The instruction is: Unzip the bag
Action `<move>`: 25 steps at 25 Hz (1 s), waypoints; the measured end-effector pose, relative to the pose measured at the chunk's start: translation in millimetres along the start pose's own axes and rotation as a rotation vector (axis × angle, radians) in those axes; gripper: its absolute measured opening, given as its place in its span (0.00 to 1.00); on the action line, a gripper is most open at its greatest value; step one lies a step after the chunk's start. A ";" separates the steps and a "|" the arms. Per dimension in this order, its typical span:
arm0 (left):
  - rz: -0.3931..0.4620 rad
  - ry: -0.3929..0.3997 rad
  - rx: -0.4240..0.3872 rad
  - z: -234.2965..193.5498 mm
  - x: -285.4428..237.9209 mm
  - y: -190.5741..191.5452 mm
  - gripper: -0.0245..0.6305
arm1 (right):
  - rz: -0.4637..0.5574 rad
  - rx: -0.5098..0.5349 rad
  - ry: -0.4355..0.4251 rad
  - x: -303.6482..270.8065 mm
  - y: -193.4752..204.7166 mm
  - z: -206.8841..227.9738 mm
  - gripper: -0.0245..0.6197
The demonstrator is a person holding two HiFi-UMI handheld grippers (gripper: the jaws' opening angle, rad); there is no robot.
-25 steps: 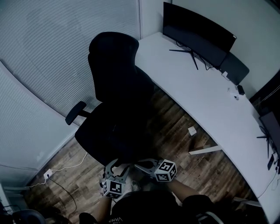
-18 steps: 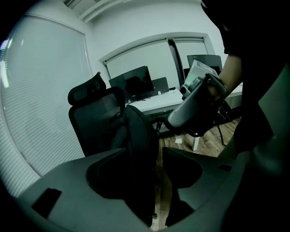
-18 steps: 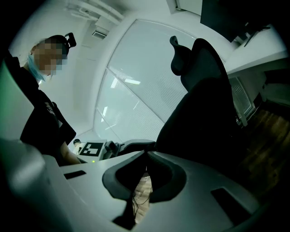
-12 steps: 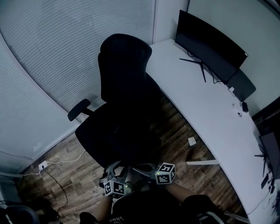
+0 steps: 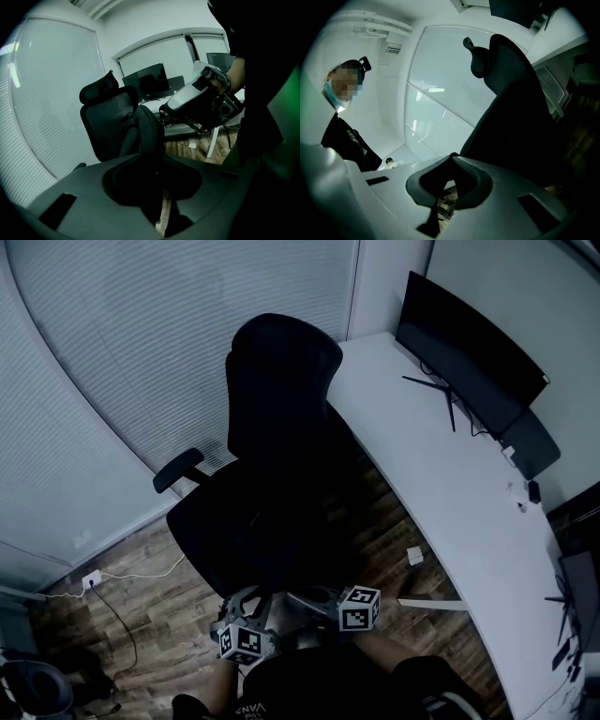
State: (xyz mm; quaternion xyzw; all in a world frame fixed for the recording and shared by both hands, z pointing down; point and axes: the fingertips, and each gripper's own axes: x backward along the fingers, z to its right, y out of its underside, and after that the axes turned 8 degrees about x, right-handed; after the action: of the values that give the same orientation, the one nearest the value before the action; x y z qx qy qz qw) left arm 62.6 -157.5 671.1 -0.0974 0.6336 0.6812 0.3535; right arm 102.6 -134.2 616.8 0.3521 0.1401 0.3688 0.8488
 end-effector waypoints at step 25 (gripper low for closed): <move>-0.082 -0.190 0.290 -2.7 0.4 -5.7 0.18 | 0.068 -0.062 0.064 29.1 -63.3 44.4 0.11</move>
State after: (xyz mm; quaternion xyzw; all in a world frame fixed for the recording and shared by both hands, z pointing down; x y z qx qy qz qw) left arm 64.9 -160.2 665.8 -0.0066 0.6845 0.5740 0.4495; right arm 178.2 -165.5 604.7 0.3182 0.1438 0.4127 0.8413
